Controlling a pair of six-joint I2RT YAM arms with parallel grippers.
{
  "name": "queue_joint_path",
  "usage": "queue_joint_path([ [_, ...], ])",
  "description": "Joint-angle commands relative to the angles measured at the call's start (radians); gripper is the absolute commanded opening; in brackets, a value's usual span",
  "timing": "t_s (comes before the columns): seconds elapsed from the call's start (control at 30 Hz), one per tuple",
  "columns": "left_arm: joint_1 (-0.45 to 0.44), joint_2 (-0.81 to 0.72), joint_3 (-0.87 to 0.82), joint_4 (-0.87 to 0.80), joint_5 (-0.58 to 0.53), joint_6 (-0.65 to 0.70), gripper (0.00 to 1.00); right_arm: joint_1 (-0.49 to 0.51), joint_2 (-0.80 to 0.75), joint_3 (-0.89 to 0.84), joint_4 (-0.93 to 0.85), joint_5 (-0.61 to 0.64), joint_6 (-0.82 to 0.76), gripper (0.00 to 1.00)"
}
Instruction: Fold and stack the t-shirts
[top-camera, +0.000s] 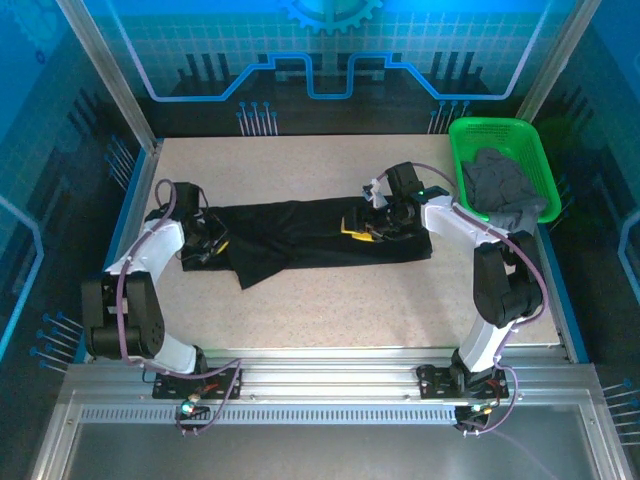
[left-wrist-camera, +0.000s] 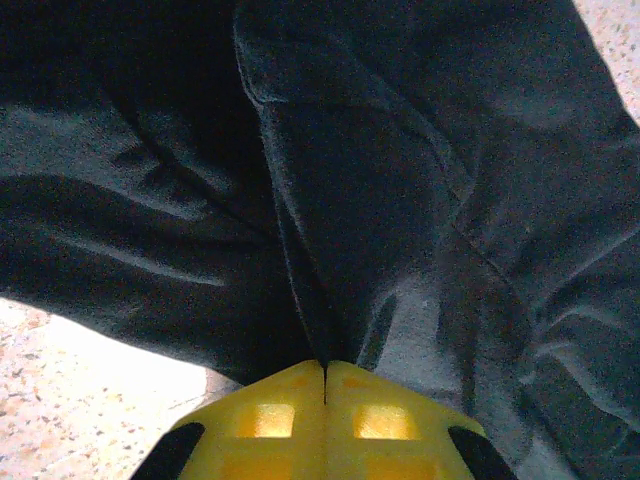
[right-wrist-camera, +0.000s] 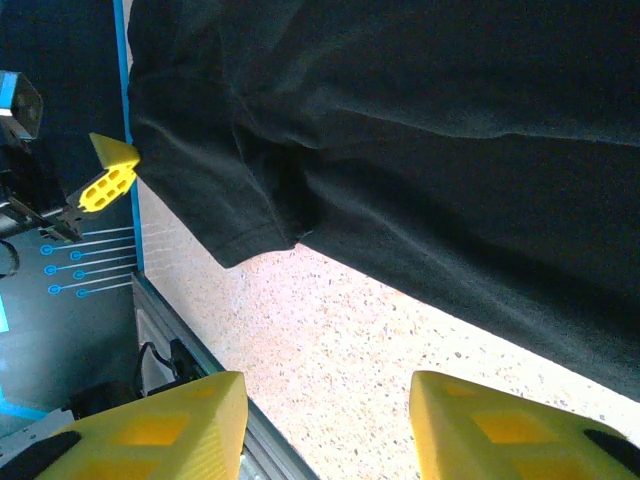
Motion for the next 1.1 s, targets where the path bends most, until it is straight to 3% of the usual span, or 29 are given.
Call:
queue_joint_path([
  [0.0, 0.018, -0.012, 0.068, -0.084, -0.016, -0.019, 0.0, 0.009, -0.007, 0.022, -0.004, -0.015, -0.001, 0.48],
  [0.63, 0.088, 0.306, 0.453, -0.222, -0.051, 0.083, 0.0, 0.008, -0.014, 0.013, -0.002, -0.014, 0.002, 0.48],
  [1.07, 0.115, 0.523, 0.587, -0.195, -0.121, 0.162, 0.0, 0.008, -0.033, -0.01, -0.013, 0.005, 0.005, 0.48],
])
